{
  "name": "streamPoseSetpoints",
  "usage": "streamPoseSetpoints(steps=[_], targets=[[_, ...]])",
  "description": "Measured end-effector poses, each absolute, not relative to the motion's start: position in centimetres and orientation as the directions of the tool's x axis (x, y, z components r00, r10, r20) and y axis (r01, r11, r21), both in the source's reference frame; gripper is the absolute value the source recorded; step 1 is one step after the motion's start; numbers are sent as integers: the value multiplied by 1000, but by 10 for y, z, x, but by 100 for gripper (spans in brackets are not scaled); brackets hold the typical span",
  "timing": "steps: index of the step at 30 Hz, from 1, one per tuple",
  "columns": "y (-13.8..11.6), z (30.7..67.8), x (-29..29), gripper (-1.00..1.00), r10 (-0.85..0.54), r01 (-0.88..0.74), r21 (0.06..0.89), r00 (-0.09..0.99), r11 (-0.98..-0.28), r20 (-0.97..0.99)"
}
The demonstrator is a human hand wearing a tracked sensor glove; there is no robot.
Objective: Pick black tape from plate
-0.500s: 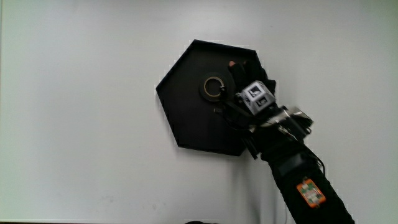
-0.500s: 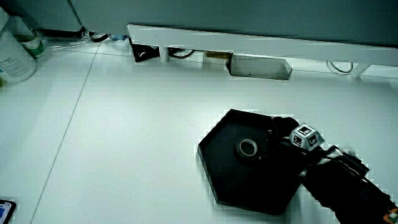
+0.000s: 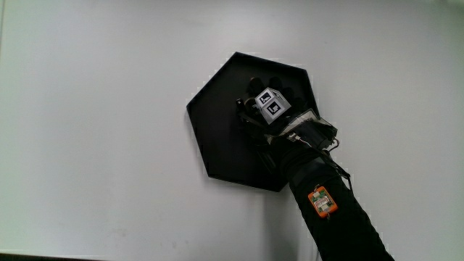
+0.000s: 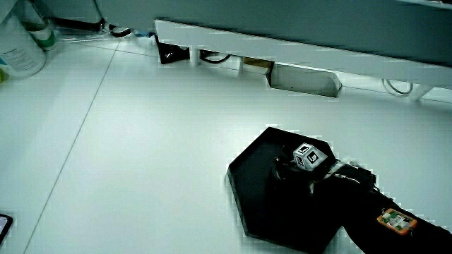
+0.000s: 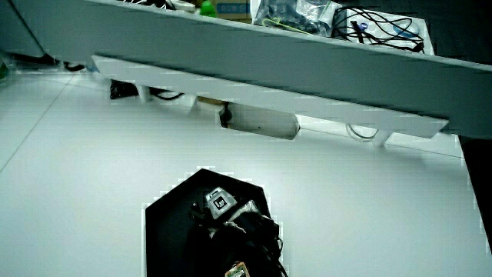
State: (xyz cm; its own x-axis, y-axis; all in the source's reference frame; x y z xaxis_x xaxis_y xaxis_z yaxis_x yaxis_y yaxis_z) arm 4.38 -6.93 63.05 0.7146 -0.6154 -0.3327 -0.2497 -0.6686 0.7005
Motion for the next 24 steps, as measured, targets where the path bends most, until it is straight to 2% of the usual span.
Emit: streamPoseSetpoints(steps=[2,7,15,24], targets=[[-64,628,33,62,-663,-311,692,677,-651,-319],[-60,620,26,100,-674,-384,630,667,-676,-317],[-57,604,36,100,-669,-444,564,686,-696,-286],[-54,562,40,100,-645,-517,421,718,-745,-260]])
